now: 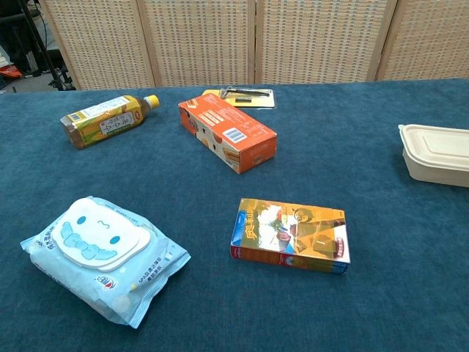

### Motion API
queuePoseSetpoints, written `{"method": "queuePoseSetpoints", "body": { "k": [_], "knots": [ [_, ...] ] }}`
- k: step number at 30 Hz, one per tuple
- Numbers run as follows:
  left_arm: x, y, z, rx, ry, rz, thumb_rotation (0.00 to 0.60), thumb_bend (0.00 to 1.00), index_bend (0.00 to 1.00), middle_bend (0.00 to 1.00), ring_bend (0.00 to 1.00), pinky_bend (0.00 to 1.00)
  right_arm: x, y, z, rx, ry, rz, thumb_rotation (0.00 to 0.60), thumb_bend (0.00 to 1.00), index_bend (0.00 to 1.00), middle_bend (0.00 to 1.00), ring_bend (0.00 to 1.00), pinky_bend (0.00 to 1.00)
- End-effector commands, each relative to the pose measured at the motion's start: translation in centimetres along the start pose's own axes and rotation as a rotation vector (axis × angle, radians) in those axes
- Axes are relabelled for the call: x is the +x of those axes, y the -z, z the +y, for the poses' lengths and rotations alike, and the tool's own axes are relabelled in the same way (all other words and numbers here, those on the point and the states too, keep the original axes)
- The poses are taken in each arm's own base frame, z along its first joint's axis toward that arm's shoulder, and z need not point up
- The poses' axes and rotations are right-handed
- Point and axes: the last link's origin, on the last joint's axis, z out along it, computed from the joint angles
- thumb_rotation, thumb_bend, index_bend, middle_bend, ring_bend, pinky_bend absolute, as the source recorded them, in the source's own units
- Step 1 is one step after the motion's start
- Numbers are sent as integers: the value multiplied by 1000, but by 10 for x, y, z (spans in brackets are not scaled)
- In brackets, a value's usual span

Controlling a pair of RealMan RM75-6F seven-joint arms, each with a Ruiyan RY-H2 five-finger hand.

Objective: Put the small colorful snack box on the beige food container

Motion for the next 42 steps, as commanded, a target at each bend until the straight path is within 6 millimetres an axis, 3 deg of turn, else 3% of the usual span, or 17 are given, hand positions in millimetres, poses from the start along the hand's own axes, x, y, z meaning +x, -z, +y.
{"method": "queuePoseSetpoints", "body": {
  "k": [1, 7, 11, 16, 27, 42],
  "knots": [
    [0, 0, 0, 2, -2, 1, 600, 0, 0, 0, 0, 0, -1, 0, 1, -9, 11, 8, 600, 0, 0, 0, 0, 0],
    [-2, 0, 0, 14, -13, 2, 600, 0, 0, 0, 0, 0, -4, 1, -2, -17, -7, -16, 600, 0, 0, 0, 0, 0],
    [-5, -3, 3, 14, -26, -3, 600, 0, 0, 0, 0, 0, -12, -7, -17, 54, -64, -104, 600, 0, 0, 0, 0, 0],
    [-7, -6, 2, 28, -31, -5, 600, 0, 0, 0, 0, 0, -32, -50, -52, 206, -105, -234, 600, 0, 0, 0, 0, 0],
    [-11, -15, -4, 59, -27, -29, 600, 0, 0, 0, 0, 0, -88, -101, -98, 279, -97, -423, 600, 0, 0, 0, 0, 0],
    [-14, -24, -9, 98, -29, -48, 600, 0, 0, 0, 0, 0, -137, -145, -137, 303, -62, -512, 600, 0, 0, 0, 0, 0]
  ]
}}
